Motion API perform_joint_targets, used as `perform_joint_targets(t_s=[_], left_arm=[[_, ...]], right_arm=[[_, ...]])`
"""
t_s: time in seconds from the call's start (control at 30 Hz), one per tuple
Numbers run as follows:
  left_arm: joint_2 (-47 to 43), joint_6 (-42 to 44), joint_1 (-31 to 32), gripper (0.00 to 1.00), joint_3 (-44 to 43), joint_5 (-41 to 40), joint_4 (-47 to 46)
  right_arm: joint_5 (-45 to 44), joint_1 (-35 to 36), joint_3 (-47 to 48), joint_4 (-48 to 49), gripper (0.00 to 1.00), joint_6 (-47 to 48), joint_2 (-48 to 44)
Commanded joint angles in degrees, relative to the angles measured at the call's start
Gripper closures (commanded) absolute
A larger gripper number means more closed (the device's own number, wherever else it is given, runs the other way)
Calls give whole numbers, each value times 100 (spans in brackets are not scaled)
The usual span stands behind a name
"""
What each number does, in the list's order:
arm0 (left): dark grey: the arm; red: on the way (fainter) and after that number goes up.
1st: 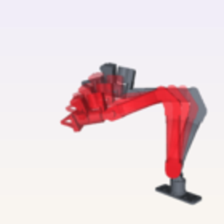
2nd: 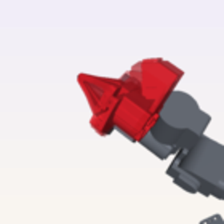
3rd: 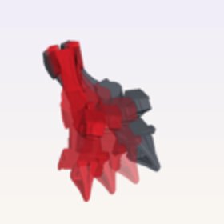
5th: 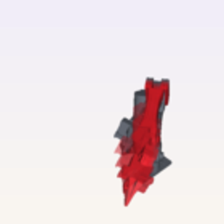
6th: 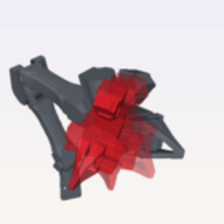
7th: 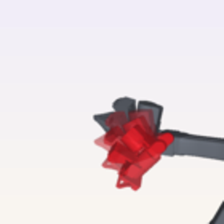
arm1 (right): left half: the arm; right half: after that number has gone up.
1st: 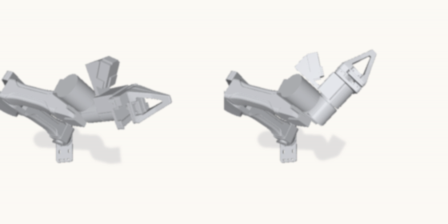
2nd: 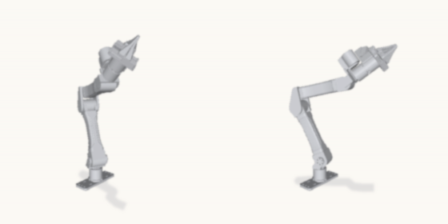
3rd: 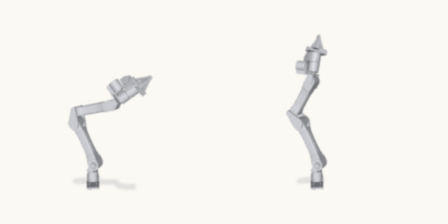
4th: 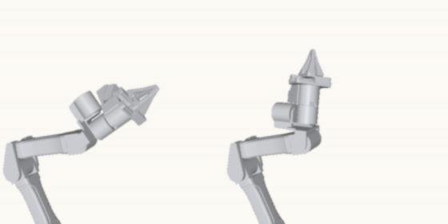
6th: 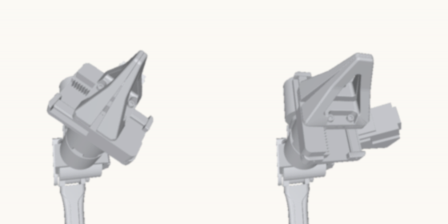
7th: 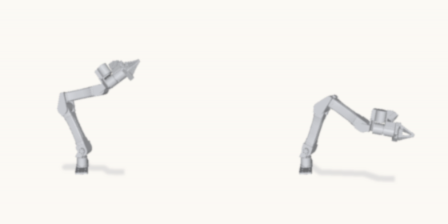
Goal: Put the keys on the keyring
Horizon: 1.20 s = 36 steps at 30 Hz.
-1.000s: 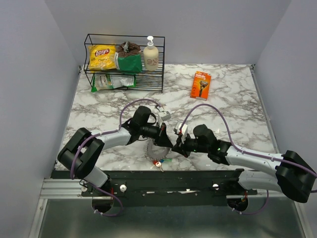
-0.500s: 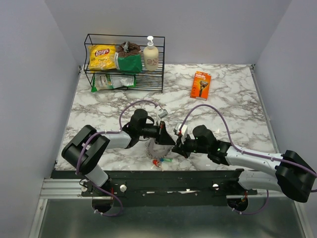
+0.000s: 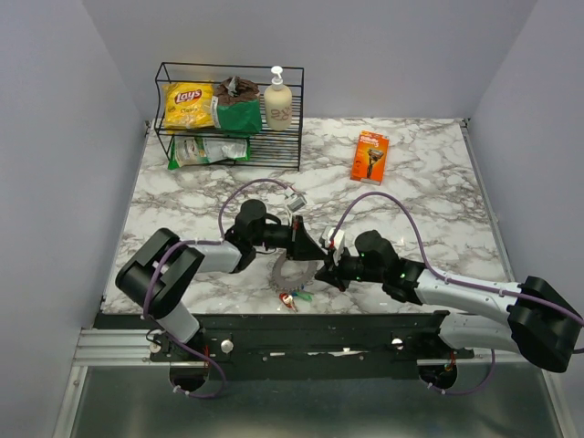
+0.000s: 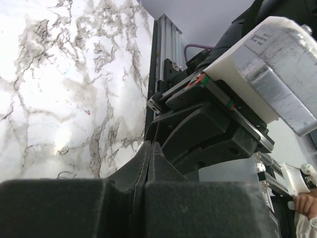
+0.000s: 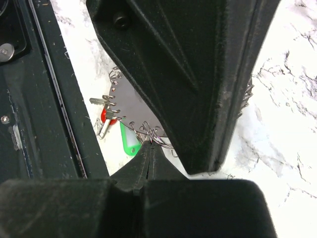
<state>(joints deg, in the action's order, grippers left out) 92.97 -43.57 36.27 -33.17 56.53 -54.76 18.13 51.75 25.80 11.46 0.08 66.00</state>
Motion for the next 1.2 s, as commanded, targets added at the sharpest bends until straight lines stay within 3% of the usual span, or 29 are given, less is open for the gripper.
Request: perform_joint_targets(t_s=[0.0,0.1,0.2,0.47,0.77,1.17], left_arm=[[-463,936,-234,72,-14,-54,1517],[-867,2043,-305,55,-224,-518,3231],[-1070,2485,-322,55,-339,-696,4034],[-983,2863,-314,54,-454,-258,4378],[-824,2775,-191,61,-559,147,4141],[-543,2828,82,62,-656,174,4167]], right_arm=[[68,37,-23,190,99,10,-25],[59,28,-40,181,99,10,-34],[59,37,-49,207,99,10,-34],[59,28,-31,190,99,10,1],[50,28,-31,198,99,10,10],[50,37,-14,181,99,10,27]])
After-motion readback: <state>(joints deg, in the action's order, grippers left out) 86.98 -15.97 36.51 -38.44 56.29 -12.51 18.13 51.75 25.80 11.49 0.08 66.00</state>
